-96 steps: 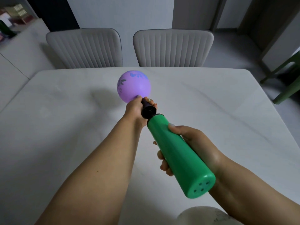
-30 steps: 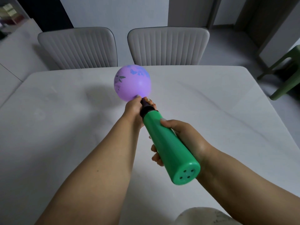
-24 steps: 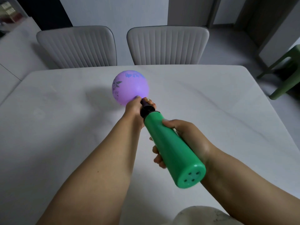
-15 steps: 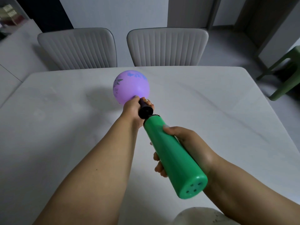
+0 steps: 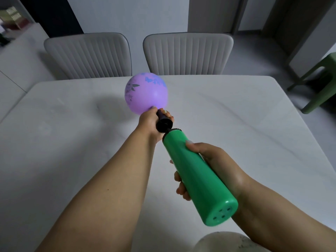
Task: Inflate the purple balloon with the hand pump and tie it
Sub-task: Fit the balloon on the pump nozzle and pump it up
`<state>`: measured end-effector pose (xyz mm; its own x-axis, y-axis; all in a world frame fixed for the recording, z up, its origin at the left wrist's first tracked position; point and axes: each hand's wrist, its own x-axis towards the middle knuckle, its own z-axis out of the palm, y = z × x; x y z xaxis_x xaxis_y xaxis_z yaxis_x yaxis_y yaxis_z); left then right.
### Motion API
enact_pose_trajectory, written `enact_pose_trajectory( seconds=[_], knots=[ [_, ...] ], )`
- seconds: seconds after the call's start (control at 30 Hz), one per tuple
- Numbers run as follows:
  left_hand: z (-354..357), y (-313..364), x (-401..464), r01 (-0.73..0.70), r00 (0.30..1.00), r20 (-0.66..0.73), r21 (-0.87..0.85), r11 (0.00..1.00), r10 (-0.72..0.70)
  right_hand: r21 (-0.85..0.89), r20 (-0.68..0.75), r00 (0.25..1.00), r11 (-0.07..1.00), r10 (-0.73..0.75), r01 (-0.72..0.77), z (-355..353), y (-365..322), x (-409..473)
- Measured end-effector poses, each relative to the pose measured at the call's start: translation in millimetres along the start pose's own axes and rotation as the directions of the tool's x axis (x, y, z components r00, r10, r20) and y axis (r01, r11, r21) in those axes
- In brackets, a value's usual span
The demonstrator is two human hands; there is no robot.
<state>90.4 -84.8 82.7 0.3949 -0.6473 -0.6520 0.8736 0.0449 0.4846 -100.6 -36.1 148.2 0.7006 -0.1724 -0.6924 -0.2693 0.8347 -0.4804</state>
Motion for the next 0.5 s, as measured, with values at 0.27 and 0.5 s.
enact_pose_trajectory(
  seconds=[0.27, 0.5],
  knots=[
    [8, -9, -8, -0.003, 1.0, 0.007, 0.067, 0.998, 0.002, 0.012, -0.086, 0.995, 0.998, -0.056, 0.057, 9, -18, 18],
    [4, 0, -10, -0.003, 1.0, -0.001, 0.015, 1.0, 0.003, 0.006, 0.007, 1.0, 1.0, -0.012, 0.012, 3, 0, -5]
  ],
)
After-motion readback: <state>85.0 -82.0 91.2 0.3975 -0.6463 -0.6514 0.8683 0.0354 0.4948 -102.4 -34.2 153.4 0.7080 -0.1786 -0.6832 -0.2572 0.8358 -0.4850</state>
